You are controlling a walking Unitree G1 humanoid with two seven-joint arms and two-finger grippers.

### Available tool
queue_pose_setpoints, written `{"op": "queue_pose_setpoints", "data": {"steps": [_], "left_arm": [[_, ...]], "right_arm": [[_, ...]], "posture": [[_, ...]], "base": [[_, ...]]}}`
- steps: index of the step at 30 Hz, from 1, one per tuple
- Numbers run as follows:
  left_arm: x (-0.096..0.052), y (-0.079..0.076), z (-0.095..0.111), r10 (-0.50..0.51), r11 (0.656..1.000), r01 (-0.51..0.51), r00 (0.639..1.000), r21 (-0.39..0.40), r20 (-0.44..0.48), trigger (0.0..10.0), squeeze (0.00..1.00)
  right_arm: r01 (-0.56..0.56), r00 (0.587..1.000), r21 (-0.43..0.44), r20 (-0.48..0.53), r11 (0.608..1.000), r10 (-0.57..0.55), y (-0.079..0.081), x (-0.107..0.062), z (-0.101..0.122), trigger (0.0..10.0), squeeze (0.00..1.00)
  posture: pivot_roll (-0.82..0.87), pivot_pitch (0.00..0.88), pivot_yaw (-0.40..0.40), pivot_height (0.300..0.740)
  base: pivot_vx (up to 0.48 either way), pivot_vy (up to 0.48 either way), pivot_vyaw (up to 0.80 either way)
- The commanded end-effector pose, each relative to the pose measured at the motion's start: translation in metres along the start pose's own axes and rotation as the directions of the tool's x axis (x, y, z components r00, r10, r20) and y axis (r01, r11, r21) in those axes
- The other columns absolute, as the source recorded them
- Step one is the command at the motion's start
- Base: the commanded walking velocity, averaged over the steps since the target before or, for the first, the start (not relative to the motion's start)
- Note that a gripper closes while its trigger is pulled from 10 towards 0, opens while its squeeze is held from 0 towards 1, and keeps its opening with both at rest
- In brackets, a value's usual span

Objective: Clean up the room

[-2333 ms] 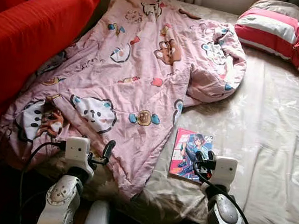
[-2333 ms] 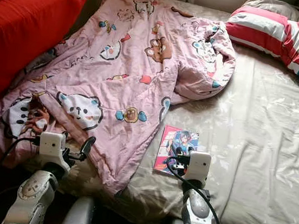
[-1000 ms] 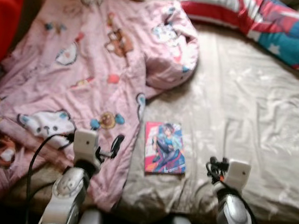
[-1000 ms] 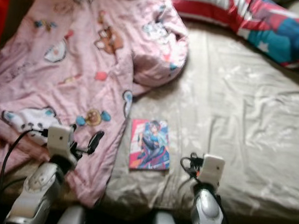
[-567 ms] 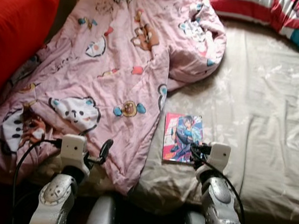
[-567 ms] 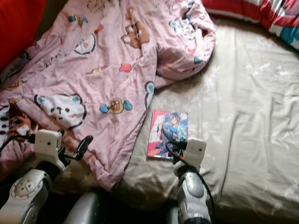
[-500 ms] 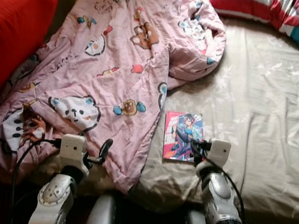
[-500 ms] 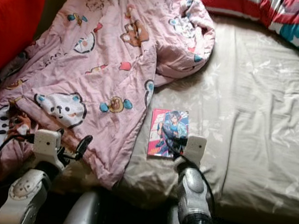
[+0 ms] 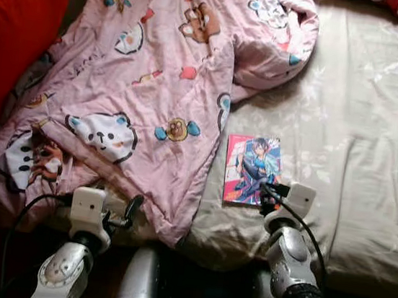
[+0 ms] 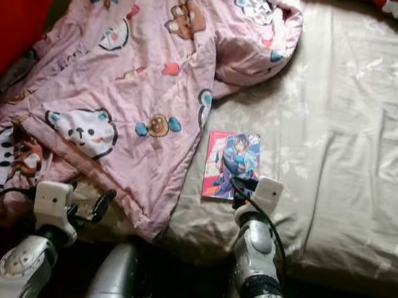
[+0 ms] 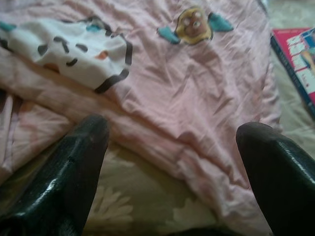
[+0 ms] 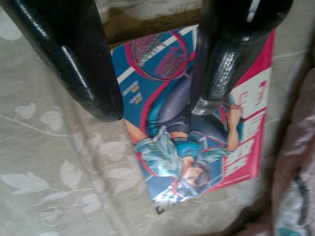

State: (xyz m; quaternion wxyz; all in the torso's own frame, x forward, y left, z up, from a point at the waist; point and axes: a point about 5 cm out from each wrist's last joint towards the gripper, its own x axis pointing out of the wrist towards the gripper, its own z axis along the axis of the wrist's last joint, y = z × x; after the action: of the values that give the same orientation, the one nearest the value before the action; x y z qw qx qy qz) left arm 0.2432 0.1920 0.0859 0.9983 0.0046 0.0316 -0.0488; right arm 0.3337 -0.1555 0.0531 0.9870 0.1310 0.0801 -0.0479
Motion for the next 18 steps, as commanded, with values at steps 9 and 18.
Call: {"op": "queue_pose_setpoints", "data": {"steps": [9, 18], "left_arm": [[-0.0135, 0.0105, -0.0037, 0.028, 0.999, -0.027, 0.998, 0.017, -0.051, 10.0, 0.0], [-0.0151, 0.0132, -0.0024, 0.022, 0.999, -0.02, 0.998, 0.03, -0.061, 10.0, 0.0]], "right_arm": [[0.037, 0.999, 0.047, -0.036, 0.998, -0.036, -0.0057, -0.0044, -0.0108, 10.0, 0.0], [0.077, 0.997, 0.089, -0.009, 0.993, -0.077, -0.0096, -0.0033, -0.0064, 10.0, 0.0]], "posture": [[0.15, 0.381, 0.144, 0.621], [0.15, 0.383, 0.163, 0.621]], "base": [[0.0, 0.0, 0.0], [0.0, 0.0, 0.0]]}}
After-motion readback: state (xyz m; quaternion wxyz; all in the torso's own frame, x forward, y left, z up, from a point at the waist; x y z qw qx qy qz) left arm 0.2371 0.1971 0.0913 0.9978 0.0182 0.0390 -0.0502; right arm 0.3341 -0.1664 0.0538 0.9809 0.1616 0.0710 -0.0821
